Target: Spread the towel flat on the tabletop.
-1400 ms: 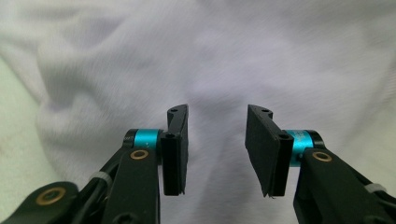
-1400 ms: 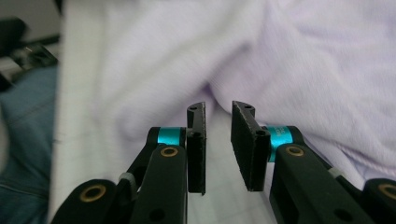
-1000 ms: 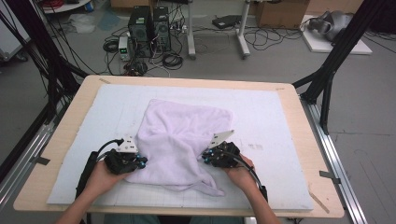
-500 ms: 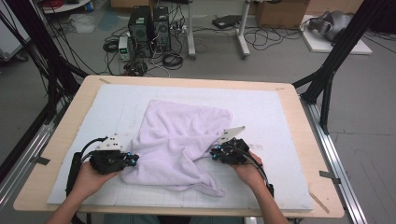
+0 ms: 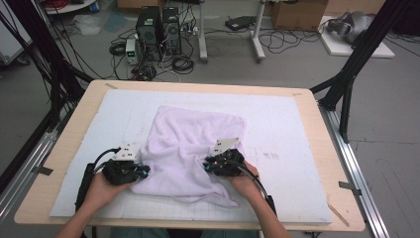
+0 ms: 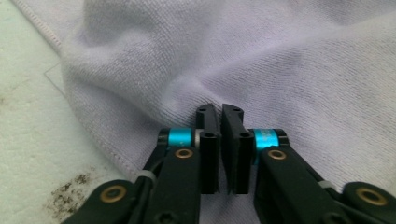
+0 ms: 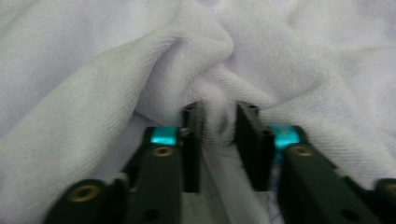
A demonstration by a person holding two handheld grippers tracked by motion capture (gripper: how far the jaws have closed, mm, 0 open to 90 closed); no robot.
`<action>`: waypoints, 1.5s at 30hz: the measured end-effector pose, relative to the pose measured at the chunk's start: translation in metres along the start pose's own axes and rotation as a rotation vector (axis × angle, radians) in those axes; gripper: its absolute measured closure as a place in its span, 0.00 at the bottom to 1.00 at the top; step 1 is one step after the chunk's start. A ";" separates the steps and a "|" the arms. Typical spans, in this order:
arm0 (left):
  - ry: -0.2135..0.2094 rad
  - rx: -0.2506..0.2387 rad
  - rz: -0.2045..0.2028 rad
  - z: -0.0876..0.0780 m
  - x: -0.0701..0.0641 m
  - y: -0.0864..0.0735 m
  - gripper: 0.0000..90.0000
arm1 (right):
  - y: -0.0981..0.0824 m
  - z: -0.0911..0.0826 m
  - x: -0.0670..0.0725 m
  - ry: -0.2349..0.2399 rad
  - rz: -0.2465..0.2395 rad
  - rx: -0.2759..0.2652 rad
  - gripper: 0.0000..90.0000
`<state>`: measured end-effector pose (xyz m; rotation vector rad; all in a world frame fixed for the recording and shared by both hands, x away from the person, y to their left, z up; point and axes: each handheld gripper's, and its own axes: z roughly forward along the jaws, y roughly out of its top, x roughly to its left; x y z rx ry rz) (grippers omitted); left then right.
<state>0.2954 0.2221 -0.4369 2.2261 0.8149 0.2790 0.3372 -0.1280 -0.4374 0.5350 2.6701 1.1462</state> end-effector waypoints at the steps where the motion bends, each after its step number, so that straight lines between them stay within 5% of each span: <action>1: -0.004 -0.003 -0.002 -0.001 0.000 0.000 0.96 | 0.000 -0.001 0.000 0.002 0.007 -0.001 0.92; 7: -0.022 -0.067 -0.004 -0.015 -0.005 0.005 0.97 | -0.002 -0.029 -0.001 0.050 0.014 -0.042 0.93; 18: -0.056 -0.149 0.028 -0.020 -0.017 0.036 0.97 | -0.008 -0.090 -0.007 -0.017 0.043 -0.079 0.94; 22: 0.002 -0.135 0.011 -0.001 -0.003 0.047 0.97 | -0.006 -0.077 -0.028 -0.065 0.086 -0.023 0.94; 25: 0.038 -0.126 -0.038 0.018 0.014 0.052 0.97 | -0.008 -0.057 -0.048 -0.078 0.138 0.024 0.94; 31: 0.065 -0.105 -0.097 0.044 0.035 0.048 0.96 | -0.017 -0.036 -0.072 -0.065 0.240 -0.005 0.94; 38: 0.068 -0.174 -0.078 0.014 0.030 0.047 0.81 | -0.013 -0.056 -0.058 -0.072 0.188 -0.060 0.85; 45: 0.066 -0.198 -0.027 -0.022 0.017 0.039 0.74 | -0.002 -0.077 -0.023 -0.039 0.065 -0.057 0.79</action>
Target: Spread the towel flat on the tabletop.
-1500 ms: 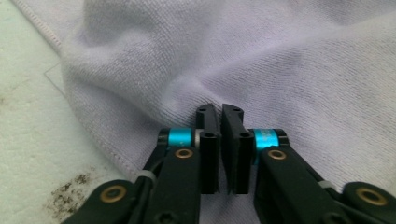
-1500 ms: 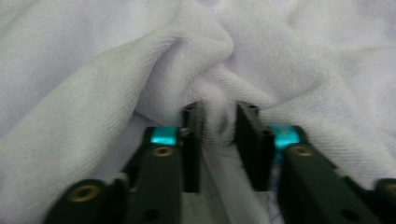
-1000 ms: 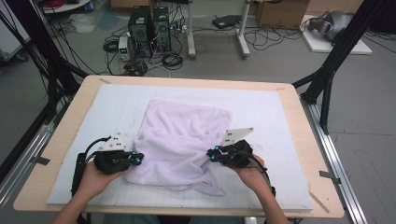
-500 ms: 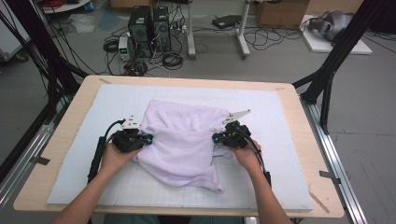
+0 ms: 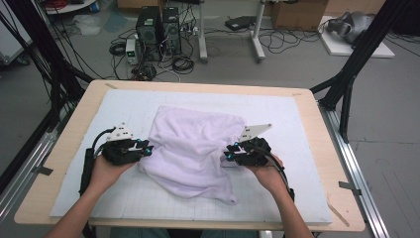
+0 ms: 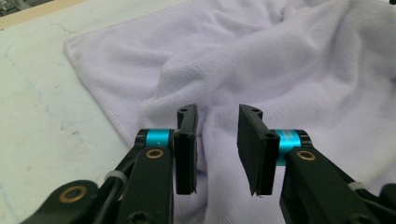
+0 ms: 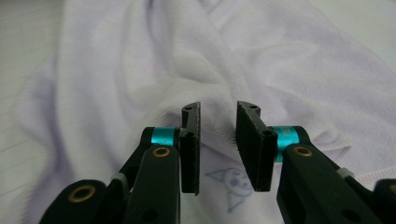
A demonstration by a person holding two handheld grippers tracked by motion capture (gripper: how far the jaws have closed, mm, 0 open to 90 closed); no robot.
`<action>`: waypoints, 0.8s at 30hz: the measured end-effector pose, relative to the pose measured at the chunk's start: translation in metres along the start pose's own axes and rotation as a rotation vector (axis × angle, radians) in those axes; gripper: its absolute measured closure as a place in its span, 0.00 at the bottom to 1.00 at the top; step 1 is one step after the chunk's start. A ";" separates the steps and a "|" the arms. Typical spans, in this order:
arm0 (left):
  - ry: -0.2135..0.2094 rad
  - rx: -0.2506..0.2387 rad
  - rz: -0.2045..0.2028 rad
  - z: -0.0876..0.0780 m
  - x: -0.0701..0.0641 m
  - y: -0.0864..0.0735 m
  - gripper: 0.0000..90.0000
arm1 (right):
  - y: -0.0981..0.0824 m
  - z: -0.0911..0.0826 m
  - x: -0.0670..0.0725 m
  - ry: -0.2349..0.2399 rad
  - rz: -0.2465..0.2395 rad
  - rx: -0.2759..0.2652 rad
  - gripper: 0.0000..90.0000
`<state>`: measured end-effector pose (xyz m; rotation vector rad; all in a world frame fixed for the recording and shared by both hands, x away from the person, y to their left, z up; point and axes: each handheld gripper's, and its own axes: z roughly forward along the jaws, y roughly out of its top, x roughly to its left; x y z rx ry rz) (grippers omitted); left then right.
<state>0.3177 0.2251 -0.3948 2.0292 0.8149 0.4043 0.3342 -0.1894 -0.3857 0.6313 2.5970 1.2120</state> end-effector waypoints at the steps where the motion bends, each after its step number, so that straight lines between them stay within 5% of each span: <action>1: -0.007 0.002 0.006 -0.003 -0.003 -0.002 0.74 | 0.001 -0.003 0.005 0.009 -0.012 -0.005 0.79; 6: -0.049 0.049 0.033 0.000 -0.015 -0.020 0.72 | -0.014 0.004 0.021 0.046 -0.030 0.025 0.78; 14: -0.083 0.148 0.056 0.026 -0.024 -0.039 0.73 | -0.038 0.032 0.036 0.099 -0.038 0.097 0.76; 18: -0.091 0.139 0.073 0.025 -0.027 -0.037 0.89 | -0.043 0.034 0.037 0.124 -0.027 0.072 0.92; 24: -0.087 0.094 0.090 0.008 -0.035 -0.033 0.91 | -0.041 0.026 0.043 0.129 -0.045 0.060 0.94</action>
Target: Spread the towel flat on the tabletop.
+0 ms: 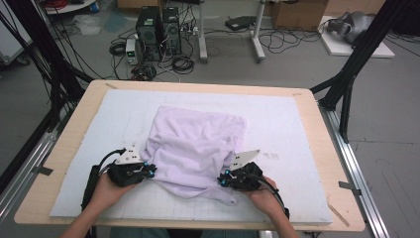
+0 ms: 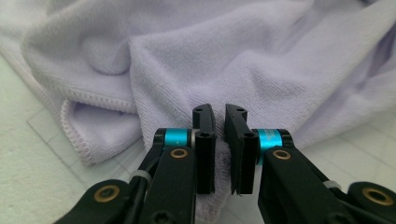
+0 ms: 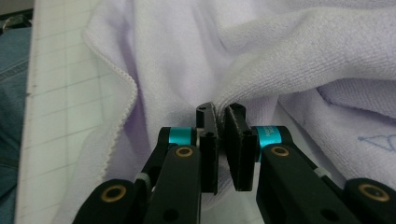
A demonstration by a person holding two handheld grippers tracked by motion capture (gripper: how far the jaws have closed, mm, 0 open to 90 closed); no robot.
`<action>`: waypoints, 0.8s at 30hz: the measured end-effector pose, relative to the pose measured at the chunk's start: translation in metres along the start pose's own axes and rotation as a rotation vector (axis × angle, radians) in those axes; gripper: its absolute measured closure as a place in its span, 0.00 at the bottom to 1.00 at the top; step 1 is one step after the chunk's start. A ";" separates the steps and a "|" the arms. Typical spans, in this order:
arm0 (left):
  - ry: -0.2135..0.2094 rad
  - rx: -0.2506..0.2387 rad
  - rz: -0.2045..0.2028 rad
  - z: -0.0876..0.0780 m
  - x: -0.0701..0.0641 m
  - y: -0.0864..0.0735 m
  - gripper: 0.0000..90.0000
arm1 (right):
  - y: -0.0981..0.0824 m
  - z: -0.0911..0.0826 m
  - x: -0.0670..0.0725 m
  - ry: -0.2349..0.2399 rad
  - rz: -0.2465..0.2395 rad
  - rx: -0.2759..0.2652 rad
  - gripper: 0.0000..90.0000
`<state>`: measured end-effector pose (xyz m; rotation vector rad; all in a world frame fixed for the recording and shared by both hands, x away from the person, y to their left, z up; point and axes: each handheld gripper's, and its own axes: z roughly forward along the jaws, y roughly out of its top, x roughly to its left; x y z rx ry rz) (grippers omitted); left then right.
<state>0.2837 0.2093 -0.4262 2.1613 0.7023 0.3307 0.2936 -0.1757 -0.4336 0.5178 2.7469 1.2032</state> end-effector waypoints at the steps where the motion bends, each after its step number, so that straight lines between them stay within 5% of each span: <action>1: -0.001 -0.002 0.005 -0.004 -0.002 0.001 0.91 | 0.000 -0.003 0.001 0.004 0.002 -0.013 0.94; 9: -0.038 -0.028 0.057 -0.039 -0.031 0.012 0.91 | -0.001 -0.035 0.027 0.019 -0.019 -0.073 0.94; 15: -0.099 -0.012 0.089 -0.054 -0.047 0.017 0.90 | -0.002 -0.061 0.051 0.106 -0.108 -0.134 0.89; 19: -0.093 -0.019 0.068 -0.044 -0.037 0.017 0.75 | 0.001 -0.060 0.037 0.065 -0.070 -0.129 0.79; 24: -0.061 -0.021 0.037 -0.021 -0.018 0.013 0.71 | 0.005 -0.037 0.013 0.021 -0.029 -0.098 0.72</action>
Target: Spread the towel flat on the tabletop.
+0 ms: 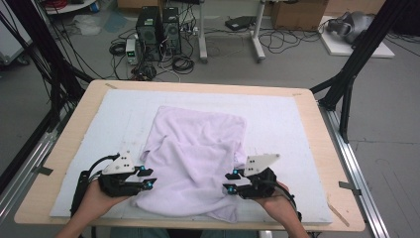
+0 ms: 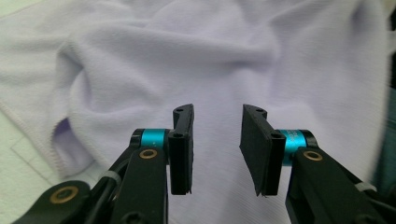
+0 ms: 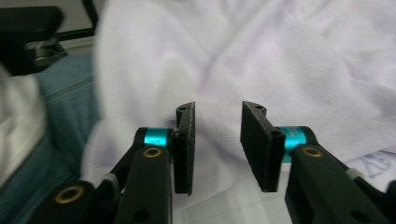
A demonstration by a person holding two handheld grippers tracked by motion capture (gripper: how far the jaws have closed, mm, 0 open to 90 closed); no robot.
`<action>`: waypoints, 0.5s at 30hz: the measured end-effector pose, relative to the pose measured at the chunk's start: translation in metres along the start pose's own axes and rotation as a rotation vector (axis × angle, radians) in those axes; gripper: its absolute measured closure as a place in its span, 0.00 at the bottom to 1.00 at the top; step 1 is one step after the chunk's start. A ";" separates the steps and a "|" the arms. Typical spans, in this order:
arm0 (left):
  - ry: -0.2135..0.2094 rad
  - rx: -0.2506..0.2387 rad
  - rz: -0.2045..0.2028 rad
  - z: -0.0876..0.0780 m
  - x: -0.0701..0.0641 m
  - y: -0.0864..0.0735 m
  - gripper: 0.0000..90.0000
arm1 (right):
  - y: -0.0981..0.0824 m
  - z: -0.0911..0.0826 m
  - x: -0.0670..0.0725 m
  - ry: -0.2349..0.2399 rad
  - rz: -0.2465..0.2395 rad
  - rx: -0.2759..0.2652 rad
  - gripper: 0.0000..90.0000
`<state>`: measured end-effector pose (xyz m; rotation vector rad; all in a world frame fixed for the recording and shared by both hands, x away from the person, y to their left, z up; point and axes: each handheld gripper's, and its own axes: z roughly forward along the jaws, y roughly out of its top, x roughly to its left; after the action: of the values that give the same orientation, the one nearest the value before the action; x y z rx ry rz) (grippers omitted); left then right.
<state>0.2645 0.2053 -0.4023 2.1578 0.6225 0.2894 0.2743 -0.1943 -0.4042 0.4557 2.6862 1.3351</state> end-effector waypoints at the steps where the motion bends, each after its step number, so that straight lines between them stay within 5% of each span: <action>1: 0.004 0.010 -0.004 0.006 0.004 -0.002 0.71 | 0.000 0.004 -0.004 -0.009 0.004 0.012 0.72; 7: 0.016 0.146 0.024 0.040 0.012 -0.009 0.70 | -0.007 0.037 -0.017 -0.004 -0.001 0.129 0.69; 12: -0.010 0.144 0.050 0.040 0.008 -0.010 0.90 | -0.015 0.040 -0.020 0.053 0.048 0.097 0.95; 15: -0.018 0.108 0.042 0.034 0.001 -0.017 0.97 | -0.015 0.036 -0.016 0.085 0.038 0.084 0.97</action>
<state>0.2738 0.1920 -0.4362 2.2768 0.5951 0.2635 0.2939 -0.1805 -0.4381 0.4710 2.8263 1.2829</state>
